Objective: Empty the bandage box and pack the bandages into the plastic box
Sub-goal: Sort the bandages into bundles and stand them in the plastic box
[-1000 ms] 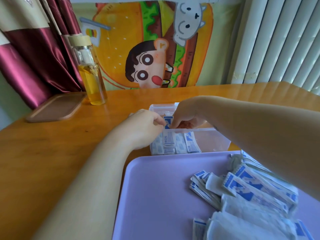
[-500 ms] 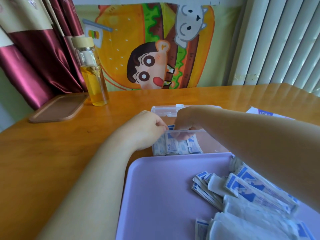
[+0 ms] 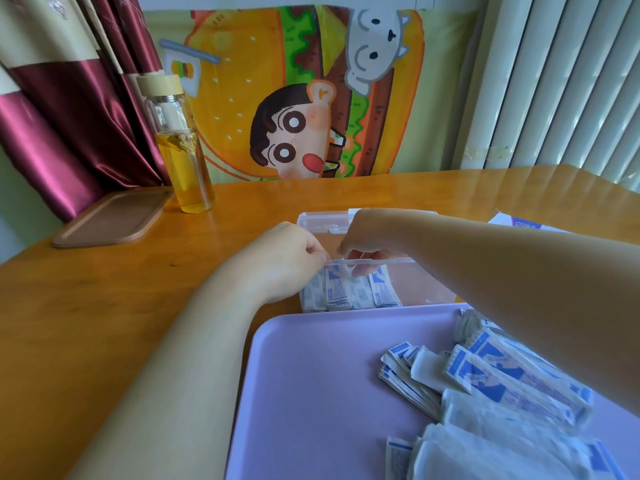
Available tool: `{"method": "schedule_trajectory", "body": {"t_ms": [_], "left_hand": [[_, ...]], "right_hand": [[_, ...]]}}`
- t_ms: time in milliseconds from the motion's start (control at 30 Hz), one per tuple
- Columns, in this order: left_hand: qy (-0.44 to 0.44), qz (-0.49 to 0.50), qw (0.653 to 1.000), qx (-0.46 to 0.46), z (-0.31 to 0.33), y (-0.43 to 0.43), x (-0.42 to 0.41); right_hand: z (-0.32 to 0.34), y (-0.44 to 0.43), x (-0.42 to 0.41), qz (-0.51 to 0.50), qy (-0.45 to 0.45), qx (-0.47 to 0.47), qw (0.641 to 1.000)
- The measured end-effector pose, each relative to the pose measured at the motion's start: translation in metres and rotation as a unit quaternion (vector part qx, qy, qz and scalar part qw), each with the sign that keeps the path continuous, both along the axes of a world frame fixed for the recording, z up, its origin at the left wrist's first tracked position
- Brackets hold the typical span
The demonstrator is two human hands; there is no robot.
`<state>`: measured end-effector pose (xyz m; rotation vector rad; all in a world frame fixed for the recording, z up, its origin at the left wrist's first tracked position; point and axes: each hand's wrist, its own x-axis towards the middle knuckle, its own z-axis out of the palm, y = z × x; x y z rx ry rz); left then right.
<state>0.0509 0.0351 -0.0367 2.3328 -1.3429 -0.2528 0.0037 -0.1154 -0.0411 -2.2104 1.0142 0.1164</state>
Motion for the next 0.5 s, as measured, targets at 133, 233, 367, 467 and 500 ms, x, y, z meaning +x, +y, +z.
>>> {"method": "schedule_trajectory", "body": {"t_ms": [133,233,367,467,500], "left_hand": [[0.001,0.007,1.000,0.004,-0.0006,0.0009,-0.0010],[0.001,0.009,1.000,0.007,-0.0018,0.0007,0.0000],[-0.001,0.010,1.000,0.008,-0.0026,-0.0004,0.0020],[0.001,0.009,1.000,0.007,-0.0022,-0.0007,0.0013],[0.001,0.009,1.000,0.006,-0.0020,-0.0005,0.0010]], "right_hand": [[0.0003,0.0042,-0.0021,0.032,0.002,-0.030,0.999],[-0.0008,0.0054,0.0005,0.032,0.003,-0.013,0.999],[-0.0034,0.0026,0.0036,0.013,0.004,0.010,1.000],[-0.0032,0.0003,0.0034,0.013,0.001,0.014,1.000],[-0.0030,0.0006,0.0032,0.020,0.003,0.014,1.000]]}}
